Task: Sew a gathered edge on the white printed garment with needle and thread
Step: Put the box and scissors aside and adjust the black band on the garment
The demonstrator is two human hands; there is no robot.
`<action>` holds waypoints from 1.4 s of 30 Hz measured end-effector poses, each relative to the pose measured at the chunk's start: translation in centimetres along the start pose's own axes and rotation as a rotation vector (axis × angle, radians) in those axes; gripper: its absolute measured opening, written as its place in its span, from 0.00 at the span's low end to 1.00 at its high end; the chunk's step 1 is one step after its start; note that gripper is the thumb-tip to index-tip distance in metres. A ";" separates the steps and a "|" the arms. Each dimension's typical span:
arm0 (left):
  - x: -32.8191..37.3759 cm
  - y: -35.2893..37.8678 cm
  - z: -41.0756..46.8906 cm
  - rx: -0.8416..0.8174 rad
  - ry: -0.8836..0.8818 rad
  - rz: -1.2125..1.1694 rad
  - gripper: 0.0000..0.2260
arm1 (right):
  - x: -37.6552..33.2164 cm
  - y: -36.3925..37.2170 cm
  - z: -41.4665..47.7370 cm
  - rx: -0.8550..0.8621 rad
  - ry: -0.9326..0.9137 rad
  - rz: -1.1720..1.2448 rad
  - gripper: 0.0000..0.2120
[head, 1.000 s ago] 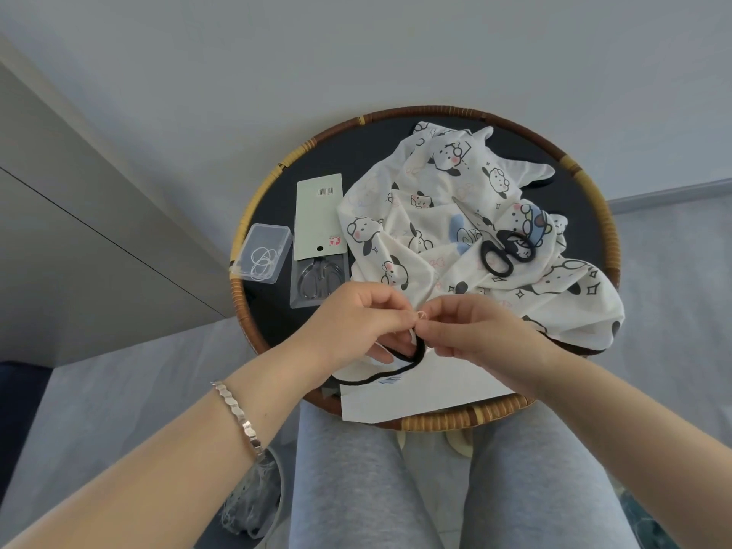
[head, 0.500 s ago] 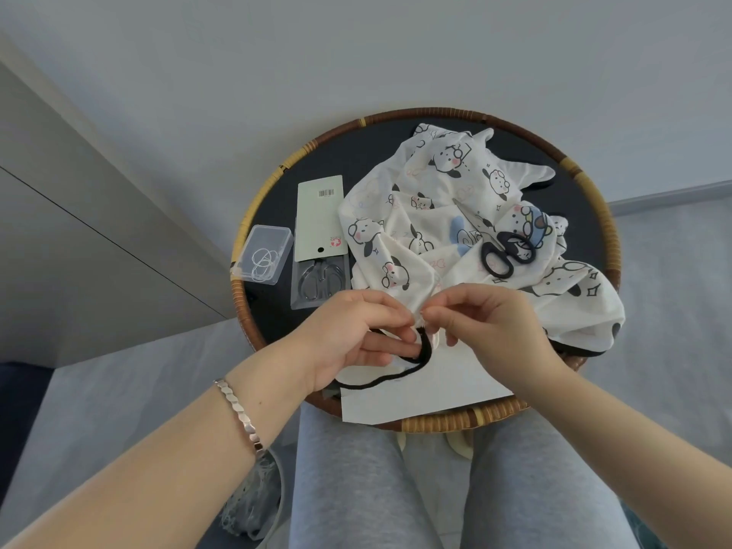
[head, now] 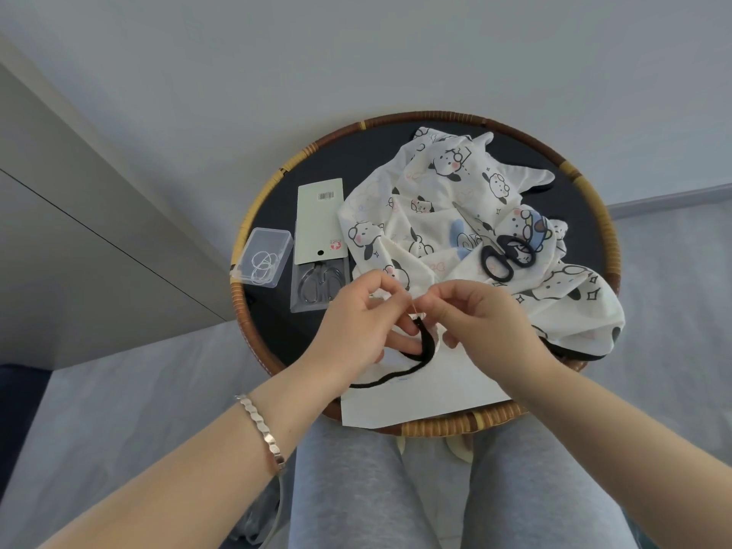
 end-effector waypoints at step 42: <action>-2.2 -2.5 1.5 0.267 0.287 0.329 0.09 | 3.6 -7.6 6.8 0.348 0.222 -0.893 0.12</action>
Point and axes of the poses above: each hand's wrist, its own z-axis towards the middle knuckle, its own y-axis out of the palm, x = y × z, the point moved 1 cm from there along z, towards the middle knuckle, and after that the axes turned 11 degrees about -x, right-handed, at the moved point
